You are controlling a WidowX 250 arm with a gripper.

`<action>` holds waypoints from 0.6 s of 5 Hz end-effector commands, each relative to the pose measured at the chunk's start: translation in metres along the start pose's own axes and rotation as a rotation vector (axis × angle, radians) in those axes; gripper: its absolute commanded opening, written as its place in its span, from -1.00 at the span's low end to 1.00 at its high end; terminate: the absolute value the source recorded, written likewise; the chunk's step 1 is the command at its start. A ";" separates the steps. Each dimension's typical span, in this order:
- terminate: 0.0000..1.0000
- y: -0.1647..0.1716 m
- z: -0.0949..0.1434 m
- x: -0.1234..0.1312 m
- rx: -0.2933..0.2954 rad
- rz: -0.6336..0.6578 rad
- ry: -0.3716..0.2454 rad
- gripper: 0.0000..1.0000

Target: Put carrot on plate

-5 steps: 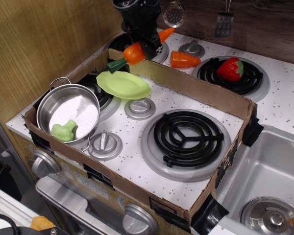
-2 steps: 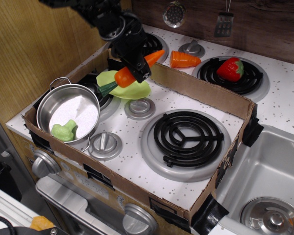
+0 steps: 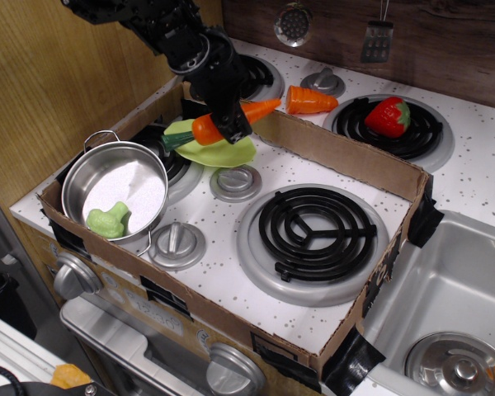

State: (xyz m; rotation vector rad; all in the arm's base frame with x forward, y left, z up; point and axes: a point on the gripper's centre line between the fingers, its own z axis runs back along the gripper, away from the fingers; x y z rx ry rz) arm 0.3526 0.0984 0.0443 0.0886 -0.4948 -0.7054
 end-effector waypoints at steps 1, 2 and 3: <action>-1.00 0.003 0.008 0.009 0.052 -0.105 -0.009 -1.00; -1.00 -0.006 0.007 0.012 0.072 -0.037 -0.023 1.00; -1.00 -0.014 0.010 0.020 0.105 -0.012 -0.024 1.00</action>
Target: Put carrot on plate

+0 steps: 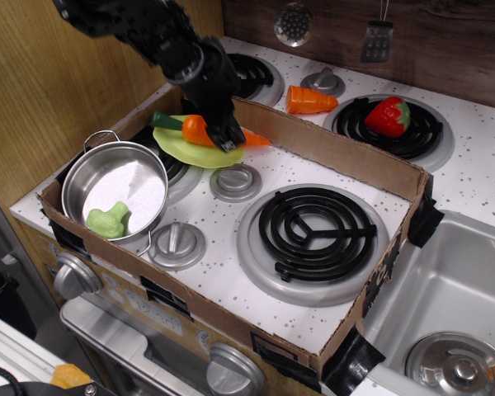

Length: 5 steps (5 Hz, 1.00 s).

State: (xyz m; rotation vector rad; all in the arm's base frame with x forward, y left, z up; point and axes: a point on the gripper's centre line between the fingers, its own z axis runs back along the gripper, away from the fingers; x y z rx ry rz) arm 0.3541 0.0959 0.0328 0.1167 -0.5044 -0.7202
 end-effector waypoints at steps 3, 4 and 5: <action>-1.00 -0.014 0.090 0.093 0.210 -0.001 0.099 1.00; -1.00 -0.018 0.110 0.110 0.265 0.015 0.147 1.00; 1.00 -0.028 0.117 0.114 0.278 0.040 0.168 1.00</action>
